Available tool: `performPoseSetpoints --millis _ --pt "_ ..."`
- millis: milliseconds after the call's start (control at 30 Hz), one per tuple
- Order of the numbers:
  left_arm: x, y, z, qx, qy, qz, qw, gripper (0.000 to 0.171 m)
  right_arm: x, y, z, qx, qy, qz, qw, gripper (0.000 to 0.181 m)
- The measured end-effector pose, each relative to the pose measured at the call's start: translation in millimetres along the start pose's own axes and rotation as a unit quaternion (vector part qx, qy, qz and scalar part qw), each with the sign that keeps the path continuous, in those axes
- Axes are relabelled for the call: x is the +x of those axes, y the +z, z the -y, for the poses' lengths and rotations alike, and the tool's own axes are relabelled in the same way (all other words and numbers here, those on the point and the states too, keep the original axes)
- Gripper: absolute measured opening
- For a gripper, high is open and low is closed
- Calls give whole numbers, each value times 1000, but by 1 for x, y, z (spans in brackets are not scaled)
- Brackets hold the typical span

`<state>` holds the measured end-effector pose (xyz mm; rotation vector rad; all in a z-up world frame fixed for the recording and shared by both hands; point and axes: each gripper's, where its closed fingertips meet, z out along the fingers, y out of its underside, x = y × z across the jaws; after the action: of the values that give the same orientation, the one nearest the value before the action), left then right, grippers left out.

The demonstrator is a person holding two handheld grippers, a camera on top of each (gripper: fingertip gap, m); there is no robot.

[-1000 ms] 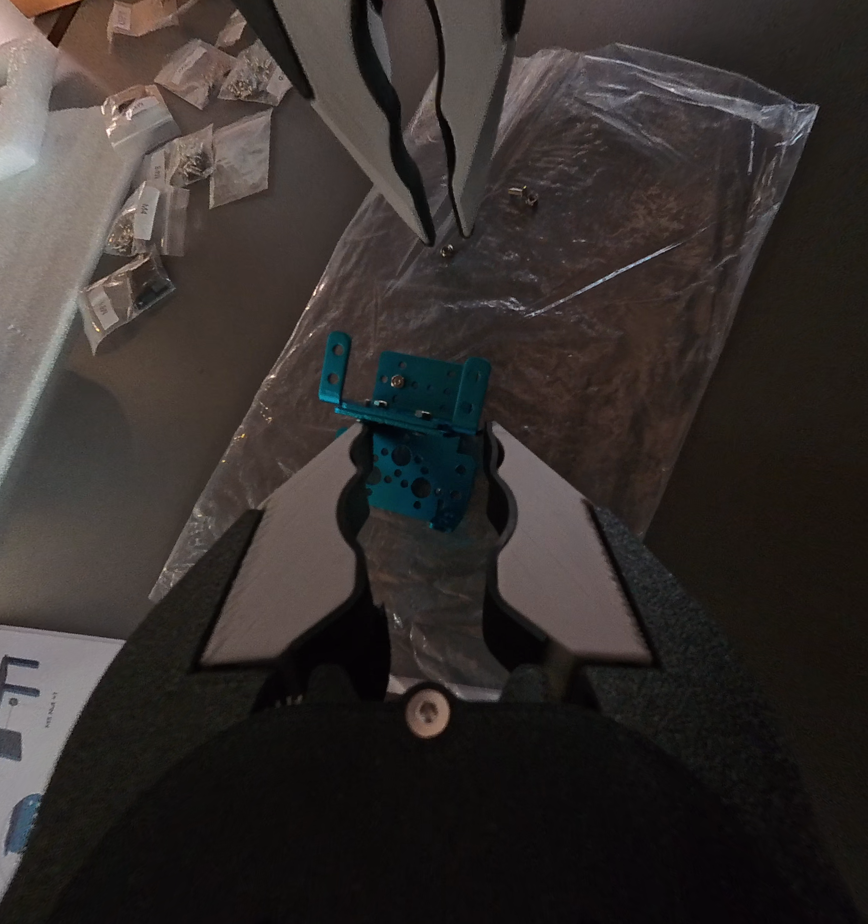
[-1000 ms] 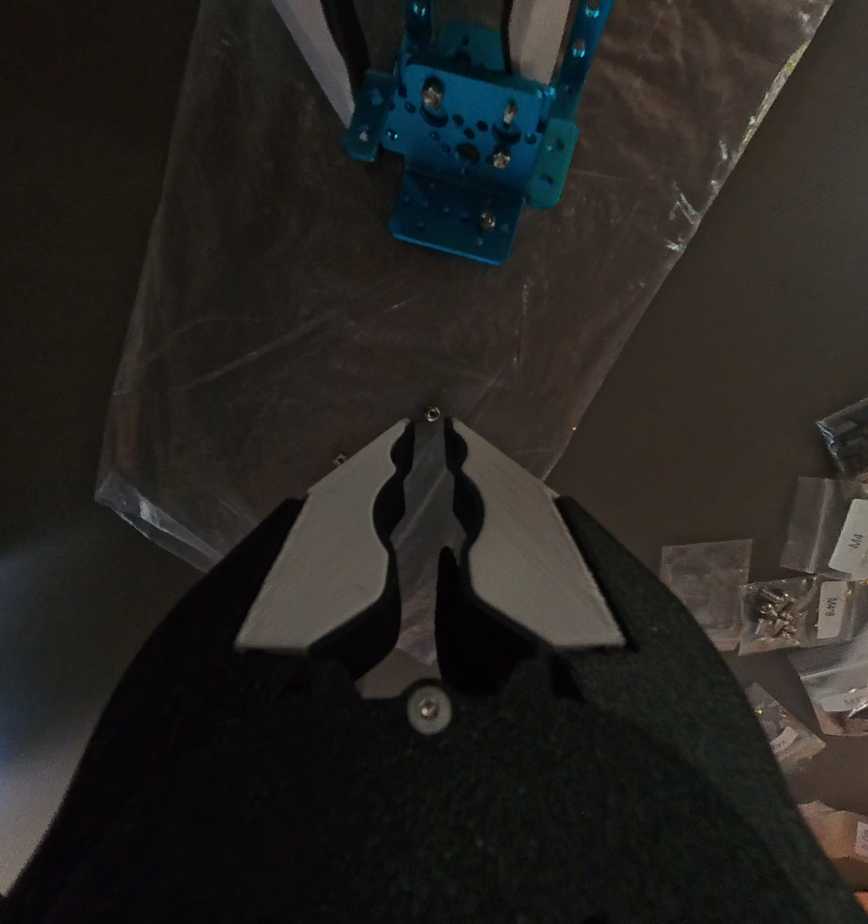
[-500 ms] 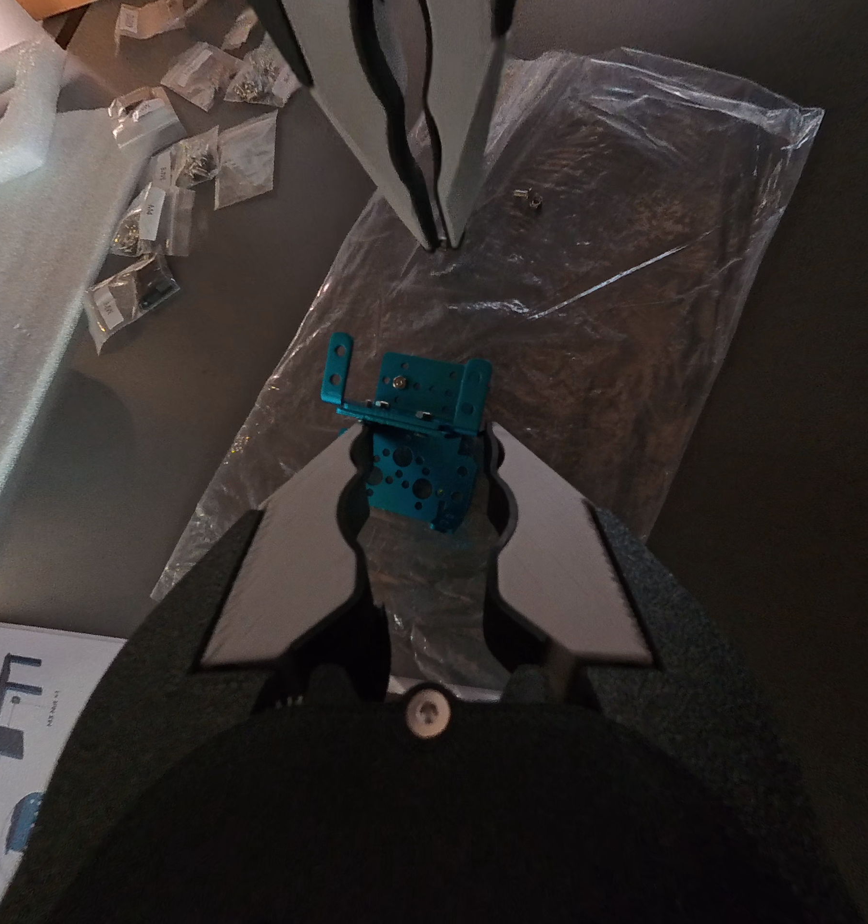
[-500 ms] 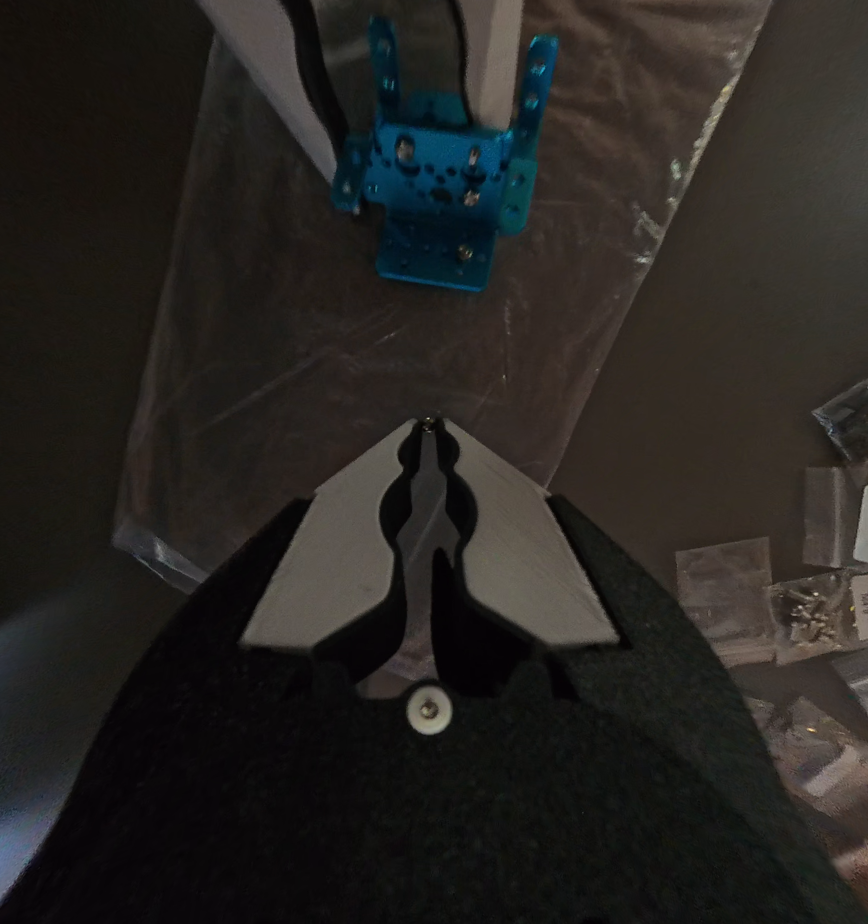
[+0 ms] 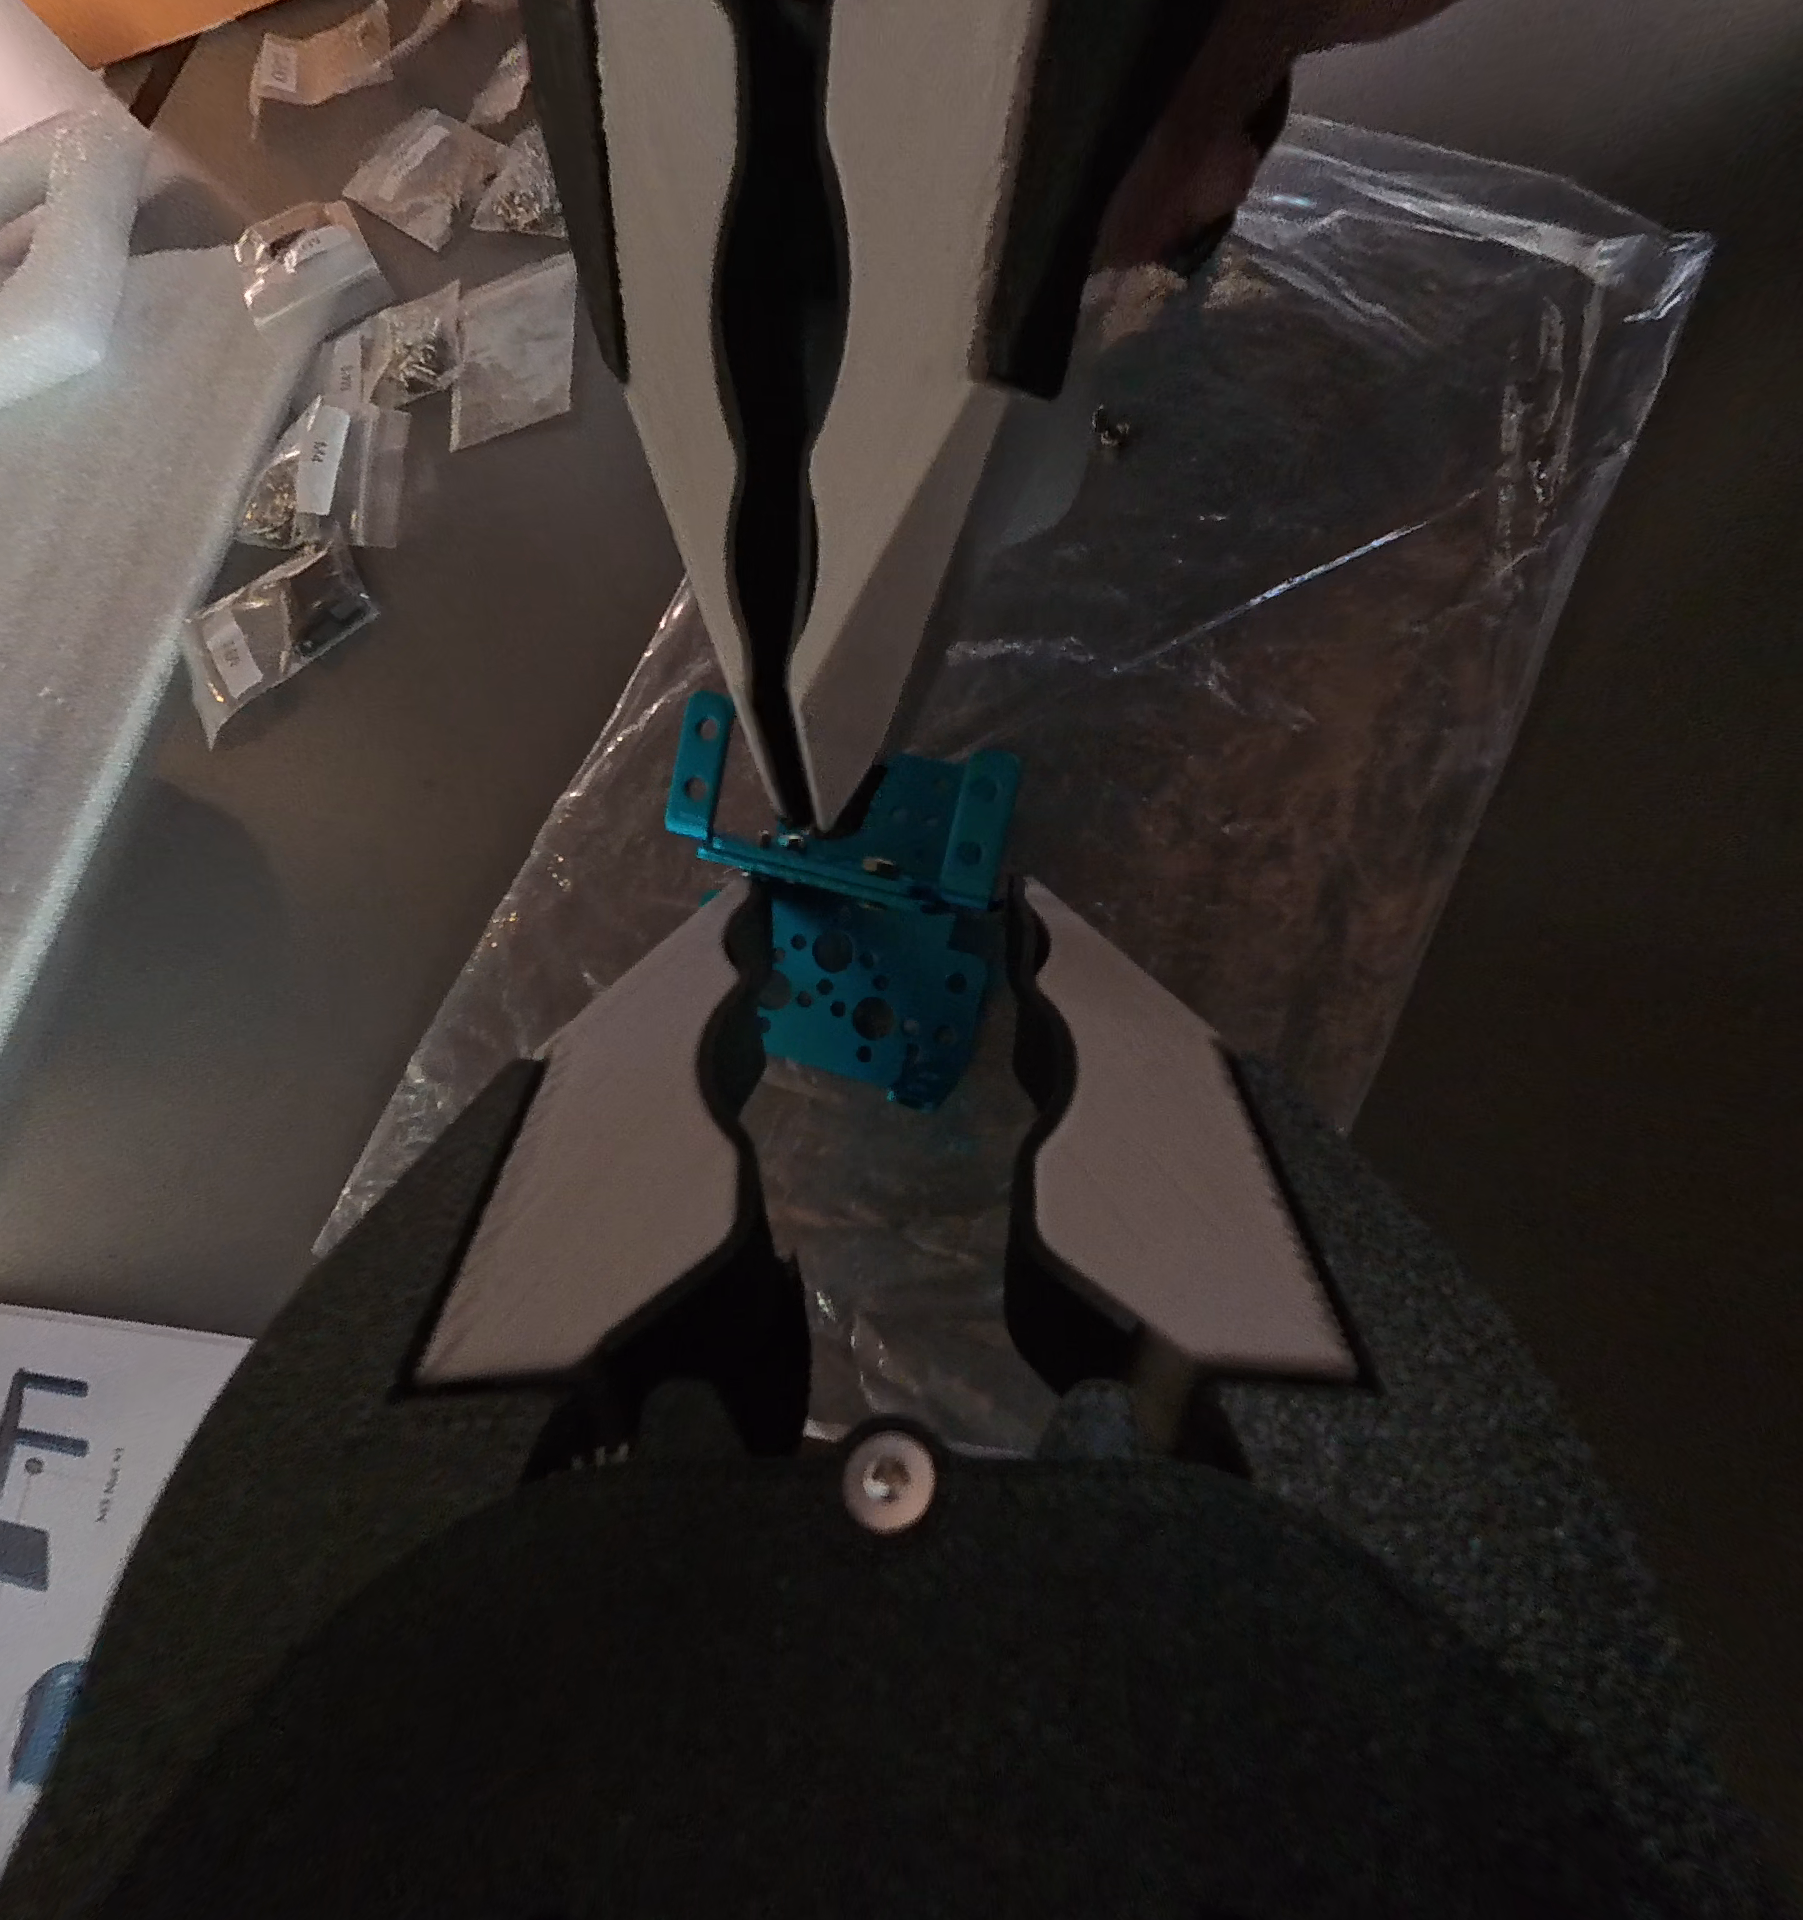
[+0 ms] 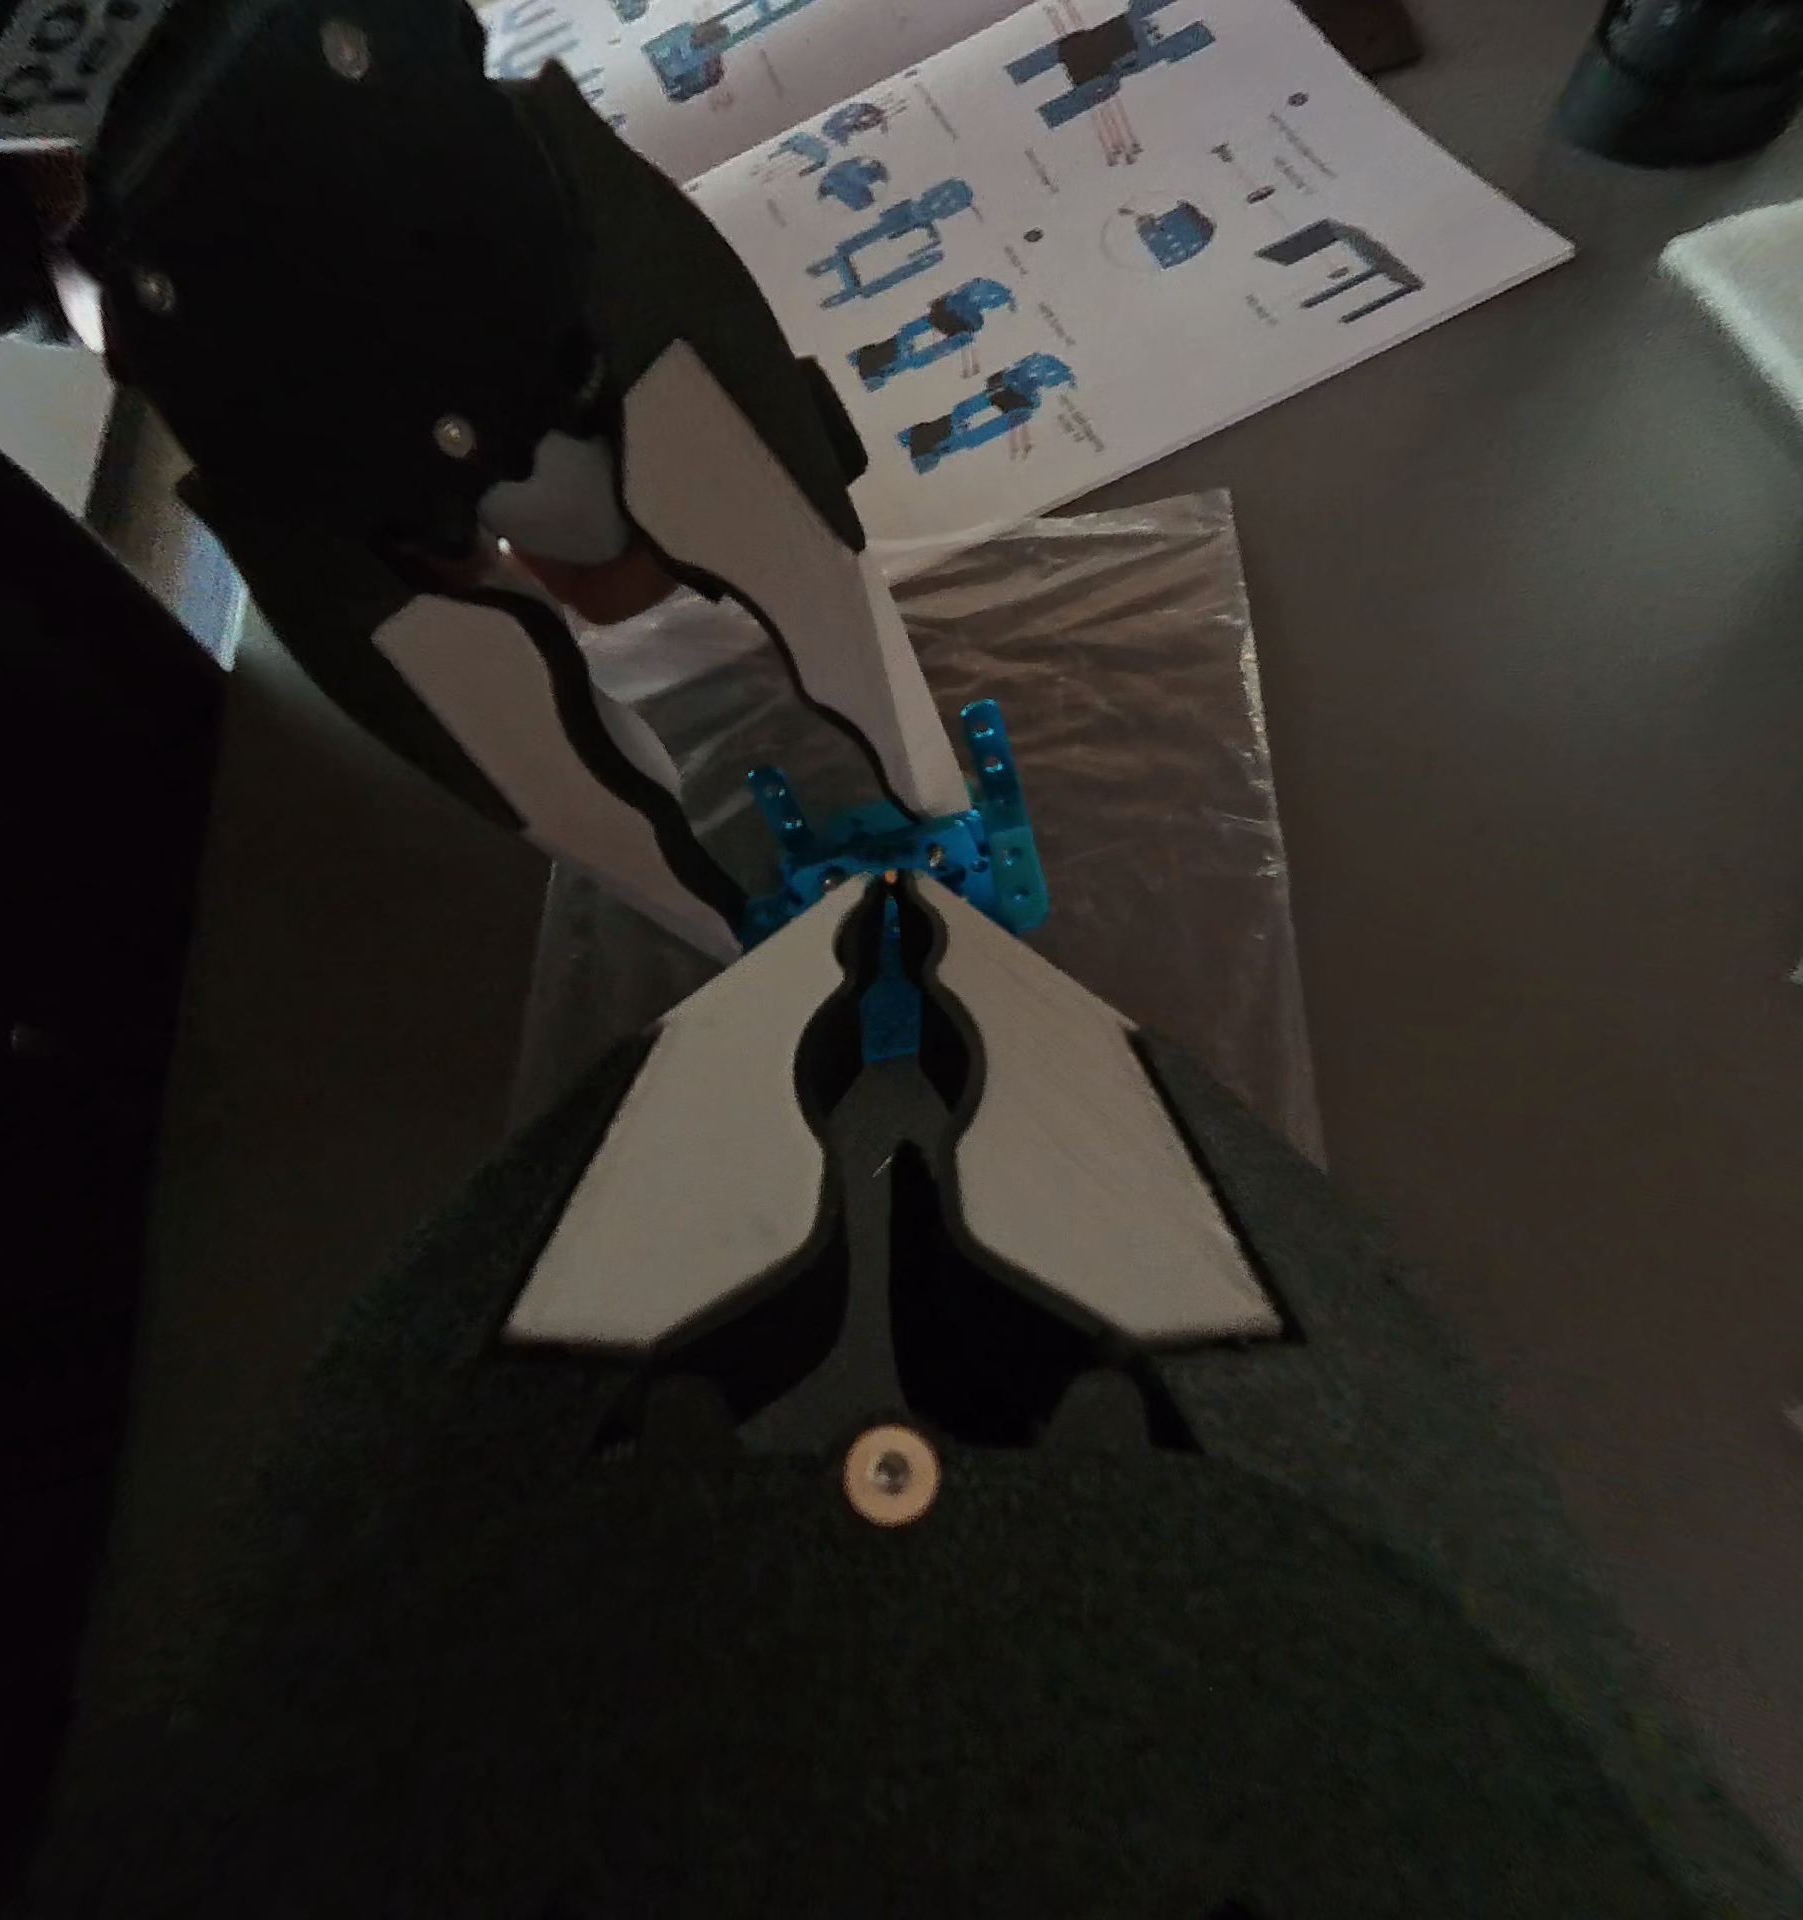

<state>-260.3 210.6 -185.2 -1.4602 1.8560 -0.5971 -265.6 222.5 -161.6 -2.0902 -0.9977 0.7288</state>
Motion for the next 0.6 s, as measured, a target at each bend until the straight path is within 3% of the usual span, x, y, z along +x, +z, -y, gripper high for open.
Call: performPoseSetpoints --millis 367,600 --pt "0 -1 0 0 6 6 1000 43 13 -6 3 14 0 -129 992 2" --pt "0 0 1 3 8 8 1000 44 10 -4 2 15 -11 -172 985 0"
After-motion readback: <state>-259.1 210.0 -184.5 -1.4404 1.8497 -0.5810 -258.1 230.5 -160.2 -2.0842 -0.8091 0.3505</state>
